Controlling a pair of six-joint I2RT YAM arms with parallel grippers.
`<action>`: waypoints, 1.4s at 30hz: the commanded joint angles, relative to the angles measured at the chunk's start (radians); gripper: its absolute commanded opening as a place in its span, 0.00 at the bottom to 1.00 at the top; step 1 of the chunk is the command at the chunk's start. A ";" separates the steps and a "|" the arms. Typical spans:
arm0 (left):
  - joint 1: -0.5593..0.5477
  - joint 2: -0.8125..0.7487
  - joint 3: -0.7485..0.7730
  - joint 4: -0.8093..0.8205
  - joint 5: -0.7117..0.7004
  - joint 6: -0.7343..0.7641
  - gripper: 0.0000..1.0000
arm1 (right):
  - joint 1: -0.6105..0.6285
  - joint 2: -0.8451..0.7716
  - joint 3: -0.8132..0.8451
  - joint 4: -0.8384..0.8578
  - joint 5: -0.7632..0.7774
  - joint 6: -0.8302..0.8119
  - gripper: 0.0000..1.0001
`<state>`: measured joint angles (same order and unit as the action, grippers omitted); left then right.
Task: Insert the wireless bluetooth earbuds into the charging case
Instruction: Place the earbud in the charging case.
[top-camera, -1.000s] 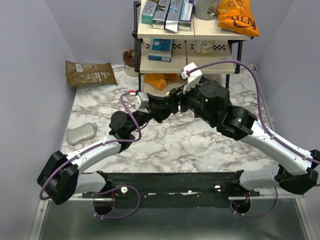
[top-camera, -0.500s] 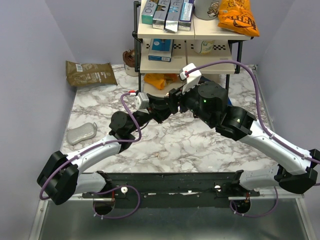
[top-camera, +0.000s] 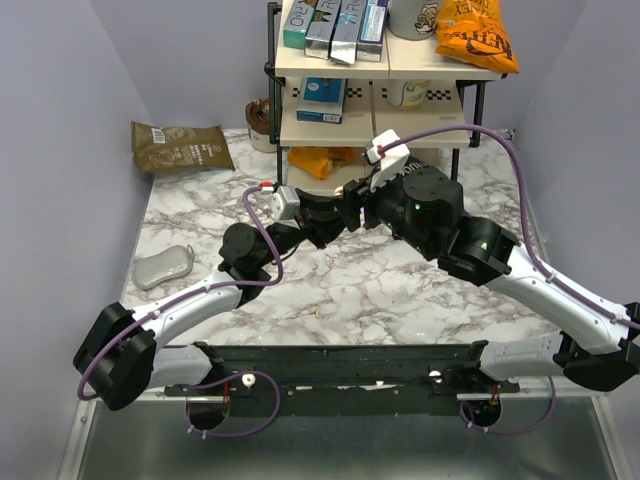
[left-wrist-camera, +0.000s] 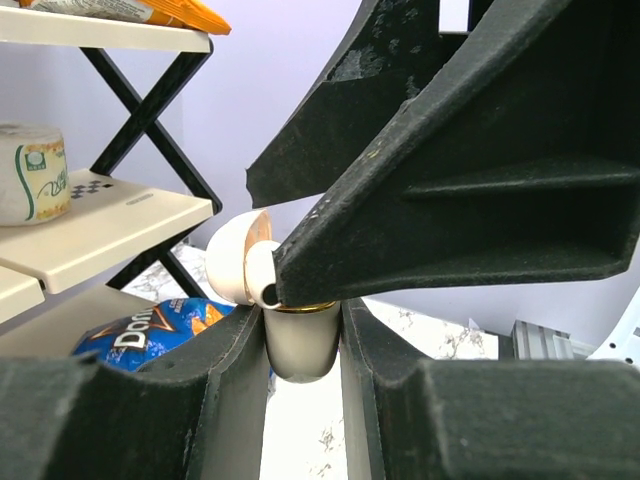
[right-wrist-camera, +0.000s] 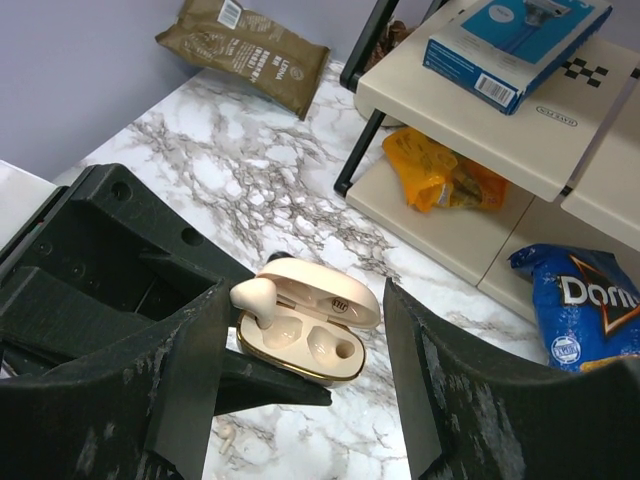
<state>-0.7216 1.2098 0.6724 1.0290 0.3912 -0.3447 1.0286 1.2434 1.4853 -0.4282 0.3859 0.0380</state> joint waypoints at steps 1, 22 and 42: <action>0.005 -0.033 -0.007 0.039 -0.020 0.012 0.00 | -0.001 -0.036 -0.010 -0.029 0.073 -0.004 0.70; 0.005 -0.047 -0.002 0.025 -0.026 0.024 0.00 | -0.002 -0.067 -0.045 -0.040 0.090 0.007 0.70; 0.005 -0.056 -0.007 -0.012 -0.034 0.047 0.00 | -0.002 -0.101 -0.033 -0.017 -0.062 0.013 0.72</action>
<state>-0.7155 1.1698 0.6716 1.0050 0.3687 -0.3218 1.0321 1.1671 1.4536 -0.4511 0.4099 0.0452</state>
